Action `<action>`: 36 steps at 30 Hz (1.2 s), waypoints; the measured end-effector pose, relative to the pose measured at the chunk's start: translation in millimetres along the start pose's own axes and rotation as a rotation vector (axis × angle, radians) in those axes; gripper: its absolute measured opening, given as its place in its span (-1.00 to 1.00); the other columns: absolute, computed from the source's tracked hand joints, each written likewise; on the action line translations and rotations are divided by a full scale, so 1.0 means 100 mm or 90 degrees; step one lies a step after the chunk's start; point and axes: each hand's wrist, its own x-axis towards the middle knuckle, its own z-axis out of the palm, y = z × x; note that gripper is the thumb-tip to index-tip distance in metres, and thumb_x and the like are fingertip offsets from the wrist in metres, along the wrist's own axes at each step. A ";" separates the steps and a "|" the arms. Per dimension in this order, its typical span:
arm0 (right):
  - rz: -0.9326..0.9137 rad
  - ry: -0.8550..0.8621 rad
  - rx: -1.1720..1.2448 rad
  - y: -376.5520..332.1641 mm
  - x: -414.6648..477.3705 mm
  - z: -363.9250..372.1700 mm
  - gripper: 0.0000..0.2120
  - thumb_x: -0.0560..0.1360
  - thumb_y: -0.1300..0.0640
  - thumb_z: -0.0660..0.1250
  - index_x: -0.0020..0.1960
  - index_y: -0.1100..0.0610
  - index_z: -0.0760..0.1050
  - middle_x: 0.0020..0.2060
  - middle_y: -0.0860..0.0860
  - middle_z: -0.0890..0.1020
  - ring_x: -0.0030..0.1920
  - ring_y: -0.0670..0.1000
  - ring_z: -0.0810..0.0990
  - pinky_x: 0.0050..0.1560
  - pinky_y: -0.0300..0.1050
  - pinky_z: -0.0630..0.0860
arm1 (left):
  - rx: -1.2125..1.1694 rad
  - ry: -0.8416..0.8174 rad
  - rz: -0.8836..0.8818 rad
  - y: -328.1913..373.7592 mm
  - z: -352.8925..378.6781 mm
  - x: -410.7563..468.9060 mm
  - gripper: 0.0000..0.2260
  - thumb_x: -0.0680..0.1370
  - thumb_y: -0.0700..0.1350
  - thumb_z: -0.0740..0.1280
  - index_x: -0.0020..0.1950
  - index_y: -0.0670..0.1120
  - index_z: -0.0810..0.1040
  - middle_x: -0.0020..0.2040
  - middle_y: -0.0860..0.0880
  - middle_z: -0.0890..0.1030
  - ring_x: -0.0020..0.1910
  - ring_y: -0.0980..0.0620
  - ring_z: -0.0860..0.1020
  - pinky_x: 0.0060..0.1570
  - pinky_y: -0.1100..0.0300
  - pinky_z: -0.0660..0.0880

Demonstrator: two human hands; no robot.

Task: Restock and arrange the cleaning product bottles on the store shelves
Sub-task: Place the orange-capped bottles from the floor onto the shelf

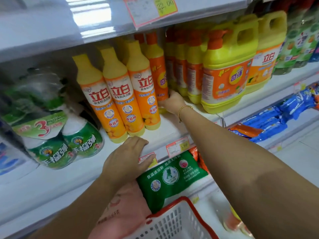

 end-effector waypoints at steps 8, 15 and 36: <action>-0.013 0.018 0.079 -0.08 -0.44 -0.38 -0.66 0.41 0.04 0.48 0.11 0.08 0.47 0.02 0.10 0.64 0.00 0.08 0.61 0.09 -0.01 0.55 | -0.010 0.058 0.027 0.00 0.02 -0.01 -0.61 0.49 0.22 0.18 -0.03 -0.08 0.56 -0.13 0.01 0.55 -0.13 0.03 0.53 -0.29 0.13 0.52; 0.044 -0.106 0.195 -0.32 -1.52 -0.80 -0.86 0.46 0.09 0.43 -0.05 0.06 0.50 -0.06 0.12 0.65 -0.06 0.11 0.65 0.01 0.07 0.62 | -0.071 -0.029 -0.030 0.03 -0.11 -0.01 -0.49 0.46 0.31 0.13 0.07 -0.08 0.55 0.00 -0.01 0.56 0.00 -0.04 0.54 -0.08 0.12 0.45; -0.137 -0.037 0.277 0.71 -3.10 -0.48 -0.33 0.32 0.21 0.56 0.34 -0.10 0.40 0.22 -0.21 0.53 0.24 -0.12 0.52 0.19 -0.14 0.52 | -1.050 0.164 -0.432 1.29 -0.73 -0.47 -0.54 0.36 -0.06 0.40 0.24 -0.15 0.51 0.09 -0.07 0.67 0.06 0.00 0.64 0.12 -0.04 0.55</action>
